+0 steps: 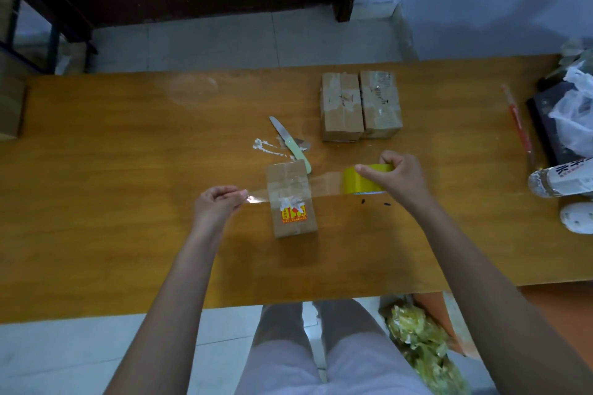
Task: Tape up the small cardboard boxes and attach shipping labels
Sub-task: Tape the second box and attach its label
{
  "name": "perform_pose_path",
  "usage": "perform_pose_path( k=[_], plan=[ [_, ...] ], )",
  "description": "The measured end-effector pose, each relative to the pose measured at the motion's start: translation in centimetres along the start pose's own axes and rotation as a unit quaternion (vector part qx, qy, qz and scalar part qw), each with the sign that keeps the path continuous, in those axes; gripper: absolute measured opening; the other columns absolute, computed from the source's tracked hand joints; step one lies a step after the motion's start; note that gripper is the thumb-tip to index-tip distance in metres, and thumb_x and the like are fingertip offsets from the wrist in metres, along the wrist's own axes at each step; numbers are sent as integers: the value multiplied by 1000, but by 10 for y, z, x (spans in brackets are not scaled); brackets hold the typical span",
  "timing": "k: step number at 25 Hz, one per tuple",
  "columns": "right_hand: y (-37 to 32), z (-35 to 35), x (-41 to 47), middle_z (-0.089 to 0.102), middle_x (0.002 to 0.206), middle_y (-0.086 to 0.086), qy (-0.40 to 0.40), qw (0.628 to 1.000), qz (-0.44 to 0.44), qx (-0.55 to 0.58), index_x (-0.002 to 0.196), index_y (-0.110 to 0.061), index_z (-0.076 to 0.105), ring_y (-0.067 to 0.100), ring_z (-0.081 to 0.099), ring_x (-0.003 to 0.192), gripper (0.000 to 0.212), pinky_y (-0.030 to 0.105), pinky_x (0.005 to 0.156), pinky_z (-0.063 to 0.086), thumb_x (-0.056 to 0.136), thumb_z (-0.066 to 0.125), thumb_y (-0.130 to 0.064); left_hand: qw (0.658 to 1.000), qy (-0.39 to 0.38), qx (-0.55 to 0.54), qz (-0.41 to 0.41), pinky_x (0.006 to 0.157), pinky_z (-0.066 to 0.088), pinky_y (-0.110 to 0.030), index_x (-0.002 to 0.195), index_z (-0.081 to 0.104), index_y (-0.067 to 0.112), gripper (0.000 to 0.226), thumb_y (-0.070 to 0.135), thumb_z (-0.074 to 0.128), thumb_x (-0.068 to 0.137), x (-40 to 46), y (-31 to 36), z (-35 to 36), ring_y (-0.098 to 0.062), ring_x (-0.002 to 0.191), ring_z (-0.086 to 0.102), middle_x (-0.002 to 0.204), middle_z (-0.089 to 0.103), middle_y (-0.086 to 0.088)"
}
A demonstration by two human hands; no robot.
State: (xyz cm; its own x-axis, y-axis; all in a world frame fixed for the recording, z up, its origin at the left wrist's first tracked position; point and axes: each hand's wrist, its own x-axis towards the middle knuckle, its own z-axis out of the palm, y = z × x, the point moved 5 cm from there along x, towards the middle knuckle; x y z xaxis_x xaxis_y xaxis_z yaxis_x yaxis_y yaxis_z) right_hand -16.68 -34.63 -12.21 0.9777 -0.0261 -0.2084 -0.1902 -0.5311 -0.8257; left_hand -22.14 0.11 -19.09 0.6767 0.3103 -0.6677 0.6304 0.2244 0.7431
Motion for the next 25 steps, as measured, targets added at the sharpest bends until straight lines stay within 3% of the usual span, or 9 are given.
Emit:
perform_pose_path(
  k=[3,8,17,25],
  plan=[
    [12,5,5,30,59,4,-9,1000,13,5,60,-14,35,14,31,56,51,29,56,22,77,80,-31,1000,-1,-18,-10,58,52,-12,87,61,7,13,-3,69,84,1,-6,2,-6,62,71,83,68,-11],
    [20,8,10,31,59,4,-20,1000,20,6,59,-16,35,15,32,56,51,31,57,24,77,80,-30,1000,6,-9,-14,57,53,-12,86,59,7,14,-4,68,86,2,-12,6,-5,57,69,81,67,-11],
    [29,-1,18,33,55,-3,-23,999,42,-10,58,-19,35,12,34,53,50,27,52,25,77,80,-33,1000,16,6,-24,71,57,-18,89,60,8,14,-2,70,85,-1,-19,20,-11,70,71,86,70,-11],
    [37,12,22,28,59,3,-25,998,46,-33,60,-15,33,16,31,57,53,31,58,20,77,79,-33,993,57,103,-26,65,52,-22,86,58,11,16,4,71,86,7,-30,40,-10,68,65,82,67,-5]
  ],
)
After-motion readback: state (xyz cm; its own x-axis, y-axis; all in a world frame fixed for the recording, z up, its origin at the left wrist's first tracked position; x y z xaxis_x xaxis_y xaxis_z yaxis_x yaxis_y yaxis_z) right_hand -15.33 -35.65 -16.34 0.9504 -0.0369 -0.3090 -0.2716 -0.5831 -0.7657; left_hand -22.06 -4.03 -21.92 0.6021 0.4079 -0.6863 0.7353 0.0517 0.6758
